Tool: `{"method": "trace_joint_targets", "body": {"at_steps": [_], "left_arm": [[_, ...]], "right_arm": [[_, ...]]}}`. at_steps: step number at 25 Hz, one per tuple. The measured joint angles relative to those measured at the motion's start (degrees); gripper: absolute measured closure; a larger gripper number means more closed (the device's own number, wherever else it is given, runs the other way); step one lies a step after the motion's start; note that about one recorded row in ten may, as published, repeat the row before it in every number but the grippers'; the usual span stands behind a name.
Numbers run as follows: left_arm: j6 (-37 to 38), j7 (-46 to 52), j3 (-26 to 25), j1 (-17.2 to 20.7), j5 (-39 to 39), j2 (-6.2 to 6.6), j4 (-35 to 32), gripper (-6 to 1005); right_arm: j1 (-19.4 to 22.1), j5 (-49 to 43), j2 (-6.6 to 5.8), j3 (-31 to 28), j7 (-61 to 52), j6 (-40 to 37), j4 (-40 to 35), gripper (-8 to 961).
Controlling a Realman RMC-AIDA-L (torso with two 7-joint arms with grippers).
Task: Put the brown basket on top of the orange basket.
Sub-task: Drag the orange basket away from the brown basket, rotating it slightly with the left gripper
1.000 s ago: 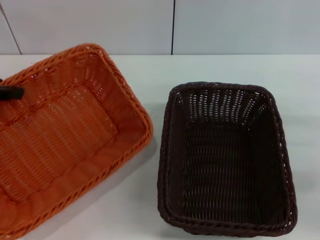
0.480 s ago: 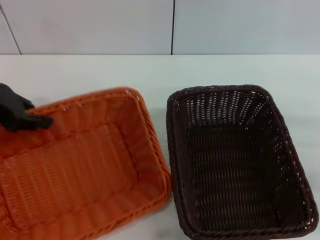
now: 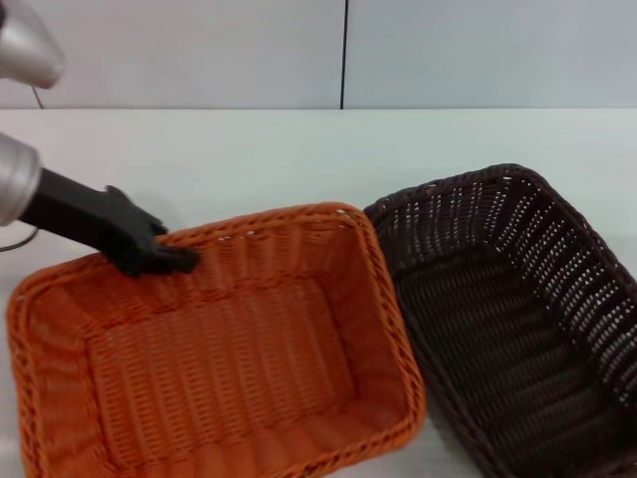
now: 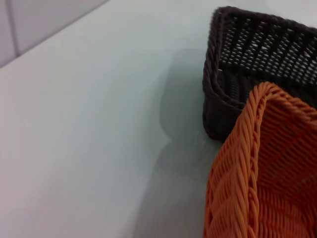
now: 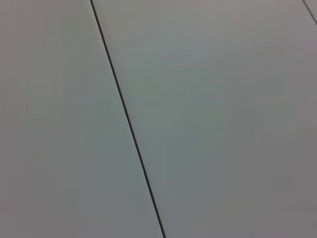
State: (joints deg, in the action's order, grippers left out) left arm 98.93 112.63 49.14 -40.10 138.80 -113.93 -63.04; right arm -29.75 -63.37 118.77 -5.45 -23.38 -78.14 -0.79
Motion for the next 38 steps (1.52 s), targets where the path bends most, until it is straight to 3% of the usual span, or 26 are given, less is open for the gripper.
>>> {"method": "trace_joint_targets", "body": {"at_steps": [5,13,22,28,35,38], "left_arm": [[-2.39,-0.21,2.81,-2.2,0.92,-2.03,0.68,817],[-7.07,-0.51,4.35,-7.2,1.12,-3.8,5.34,818],[-8.21,-2.69,5.79,-8.89,-1.05,-4.14,7.53,770],[-10.31,0.56,9.33,-8.0,-2.5,-4.35,7.23,722],[-12.64,-0.02,9.7,-6.3,-5.89,-4.3,5.97,666],[-13.2,-0.16,9.38,-5.62,-6.7,-4.16,4.63,543]], "right_arm": [[0.59,0.0,-0.01,-0.44,0.0,0.01,0.02,413],[0.61,0.0,-0.1,-0.71,0.0,0.96,-0.12,412],[-0.47,0.0,-0.25,-0.71,0.0,2.97,-0.73,412],[-0.54,0.0,-0.24,-0.7,0.01,3.64,-0.98,412],[-0.58,0.0,-0.21,-0.71,0.01,3.74,-1.18,412],[-0.58,0.0,-0.21,-0.7,0.01,4.04,-1.34,412]]}}
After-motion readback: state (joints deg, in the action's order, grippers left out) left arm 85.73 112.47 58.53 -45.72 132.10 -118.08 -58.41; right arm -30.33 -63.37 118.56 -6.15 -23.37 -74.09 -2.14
